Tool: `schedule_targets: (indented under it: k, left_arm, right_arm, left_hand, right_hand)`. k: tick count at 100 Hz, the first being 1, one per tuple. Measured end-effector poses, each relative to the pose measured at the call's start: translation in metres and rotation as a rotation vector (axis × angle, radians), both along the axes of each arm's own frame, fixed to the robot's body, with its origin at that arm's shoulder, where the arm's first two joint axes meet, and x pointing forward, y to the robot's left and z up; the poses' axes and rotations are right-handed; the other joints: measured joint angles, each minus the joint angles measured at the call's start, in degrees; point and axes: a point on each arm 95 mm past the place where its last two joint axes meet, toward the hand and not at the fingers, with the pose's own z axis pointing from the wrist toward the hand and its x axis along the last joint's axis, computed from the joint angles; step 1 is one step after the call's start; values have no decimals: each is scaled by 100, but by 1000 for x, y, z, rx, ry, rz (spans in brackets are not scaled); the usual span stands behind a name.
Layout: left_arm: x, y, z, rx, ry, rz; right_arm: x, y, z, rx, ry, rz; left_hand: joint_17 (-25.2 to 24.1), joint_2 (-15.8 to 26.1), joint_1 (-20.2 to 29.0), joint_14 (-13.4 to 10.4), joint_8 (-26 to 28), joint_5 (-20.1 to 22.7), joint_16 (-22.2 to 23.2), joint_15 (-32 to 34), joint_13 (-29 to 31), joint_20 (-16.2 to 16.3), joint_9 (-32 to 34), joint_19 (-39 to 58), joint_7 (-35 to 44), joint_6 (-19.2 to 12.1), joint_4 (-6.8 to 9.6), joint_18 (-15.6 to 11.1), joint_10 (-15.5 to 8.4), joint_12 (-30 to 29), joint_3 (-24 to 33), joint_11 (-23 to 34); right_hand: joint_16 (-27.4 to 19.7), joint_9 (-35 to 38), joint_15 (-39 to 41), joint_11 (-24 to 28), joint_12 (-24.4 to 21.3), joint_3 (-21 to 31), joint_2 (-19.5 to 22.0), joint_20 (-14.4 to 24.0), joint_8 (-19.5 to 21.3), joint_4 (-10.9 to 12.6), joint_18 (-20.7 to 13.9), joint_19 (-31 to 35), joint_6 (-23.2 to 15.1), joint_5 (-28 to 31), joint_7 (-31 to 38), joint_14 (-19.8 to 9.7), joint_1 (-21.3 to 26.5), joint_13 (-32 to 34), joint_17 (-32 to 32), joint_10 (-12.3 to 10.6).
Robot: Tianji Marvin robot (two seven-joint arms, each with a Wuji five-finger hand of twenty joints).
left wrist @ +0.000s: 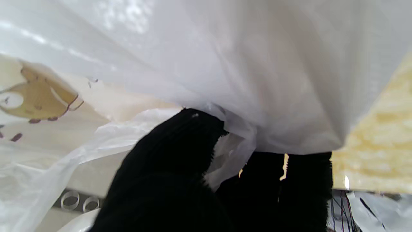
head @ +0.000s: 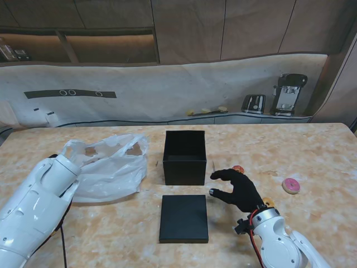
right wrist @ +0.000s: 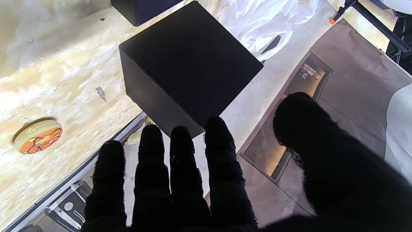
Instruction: Pack mini donuts into a plastic bag, tie the opening and put the bag into the gift box
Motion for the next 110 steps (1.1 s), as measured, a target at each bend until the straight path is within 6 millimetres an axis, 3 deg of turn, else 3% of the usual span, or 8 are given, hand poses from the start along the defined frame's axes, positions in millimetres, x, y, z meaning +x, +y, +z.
schedule_targets:
  k: [9,19,50,71,110]
  left_arm:
    - [-3,2,6,30,-78,-15]
    - [-6,-2,11,-9,-134,-30]
    - [-21,-7,41,-49,-338,-78]
    - [-35,-11,55,-69,-391,-67]
    - [-56,-14,87,-159,-552,-6]
  right_arm:
    - [0,0,0,1,-1,0]
    - [-1,0,0,3,-2,1]
    - [-3,1,0,14,-12,5]
    - [-7,1,0,20,-16,9]
    - [-10,2,3,28,-29,18]
  left_hand:
    - [4,0,67,6,-776,796,107,0,0,123,50,0,-446,-10,-111,5,113,219,119,-122]
    - [-13,0,74,9,-1037,1165,228,0,0,210,78,-3,-602,-39,-117,5,113,390,172,-146]
    - [57,-7,68,71,-962,1171,250,-1,75,358,158,-4,-593,-12,-126,17,132,637,570,-212]
    - [350,-294,-17,108,-961,1258,250,64,304,359,374,-15,-582,27,-272,110,246,645,1020,-220]
    - [560,-434,-226,140,-893,1261,211,285,436,359,545,12,-527,113,-276,150,301,657,1478,-223]
  right_hand:
    - [0,0,0,0,0,0,0,2,0,0,1,0,0,0,0,0,0,0,0,0]
    - [0,0,0,0,0,-1,0,6,0,0,1,-1,0,0,0,0,0,0,0,0]
    - [0,0,0,0,0,-1,0,8,0,0,1,-1,1,4,0,0,0,0,0,0]
    - [0,0,0,0,0,-1,0,9,0,0,1,-1,1,24,0,0,0,0,0,0]
    - [0,0,0,0,0,-1,0,9,0,0,1,-1,1,25,0,0,0,0,0,0]
